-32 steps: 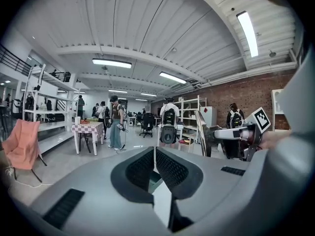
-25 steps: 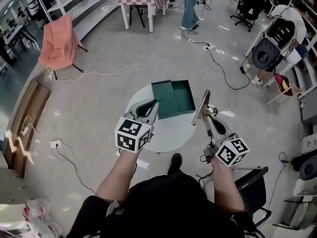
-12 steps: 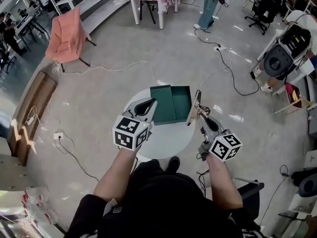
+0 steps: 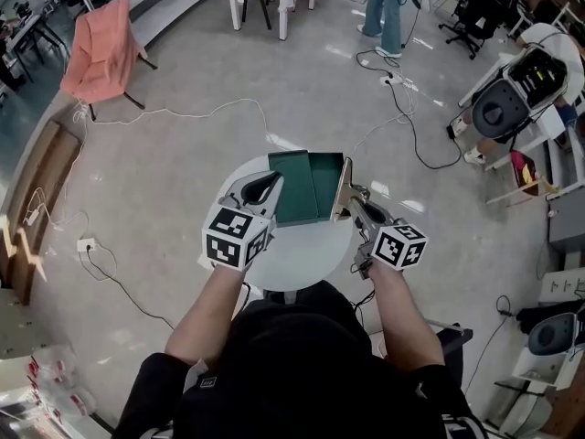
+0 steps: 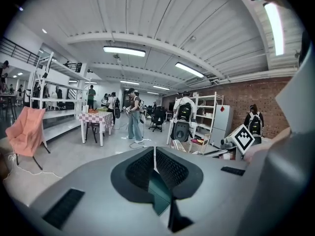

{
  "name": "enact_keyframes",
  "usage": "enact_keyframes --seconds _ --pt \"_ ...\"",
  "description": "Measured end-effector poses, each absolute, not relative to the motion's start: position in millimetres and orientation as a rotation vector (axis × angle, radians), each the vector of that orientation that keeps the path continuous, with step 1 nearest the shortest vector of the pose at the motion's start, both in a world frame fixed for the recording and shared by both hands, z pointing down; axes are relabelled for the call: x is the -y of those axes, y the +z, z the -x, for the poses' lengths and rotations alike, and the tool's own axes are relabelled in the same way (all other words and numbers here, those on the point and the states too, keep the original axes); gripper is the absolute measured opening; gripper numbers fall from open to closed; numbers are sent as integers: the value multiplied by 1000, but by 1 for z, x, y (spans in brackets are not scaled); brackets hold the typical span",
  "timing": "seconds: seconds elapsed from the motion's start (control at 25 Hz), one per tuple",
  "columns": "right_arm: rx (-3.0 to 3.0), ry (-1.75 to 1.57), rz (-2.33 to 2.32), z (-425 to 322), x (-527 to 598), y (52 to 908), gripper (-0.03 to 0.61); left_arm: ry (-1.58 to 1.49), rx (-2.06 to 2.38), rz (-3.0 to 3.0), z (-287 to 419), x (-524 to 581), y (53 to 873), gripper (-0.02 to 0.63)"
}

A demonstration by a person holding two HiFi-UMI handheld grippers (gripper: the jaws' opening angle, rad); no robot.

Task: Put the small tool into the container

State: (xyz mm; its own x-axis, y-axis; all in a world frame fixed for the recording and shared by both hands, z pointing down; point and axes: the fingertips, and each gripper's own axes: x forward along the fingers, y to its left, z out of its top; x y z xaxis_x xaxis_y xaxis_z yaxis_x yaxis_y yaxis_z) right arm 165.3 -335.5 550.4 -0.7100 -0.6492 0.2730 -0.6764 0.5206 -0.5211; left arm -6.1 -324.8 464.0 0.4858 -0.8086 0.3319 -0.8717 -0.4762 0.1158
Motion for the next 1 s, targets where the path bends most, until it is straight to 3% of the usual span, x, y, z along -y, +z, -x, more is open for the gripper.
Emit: enact_keyframes --seconds 1.0 --pt "2211 1253 -918 -144 422 754 12 432 1485 -2095 24 348 571 18"
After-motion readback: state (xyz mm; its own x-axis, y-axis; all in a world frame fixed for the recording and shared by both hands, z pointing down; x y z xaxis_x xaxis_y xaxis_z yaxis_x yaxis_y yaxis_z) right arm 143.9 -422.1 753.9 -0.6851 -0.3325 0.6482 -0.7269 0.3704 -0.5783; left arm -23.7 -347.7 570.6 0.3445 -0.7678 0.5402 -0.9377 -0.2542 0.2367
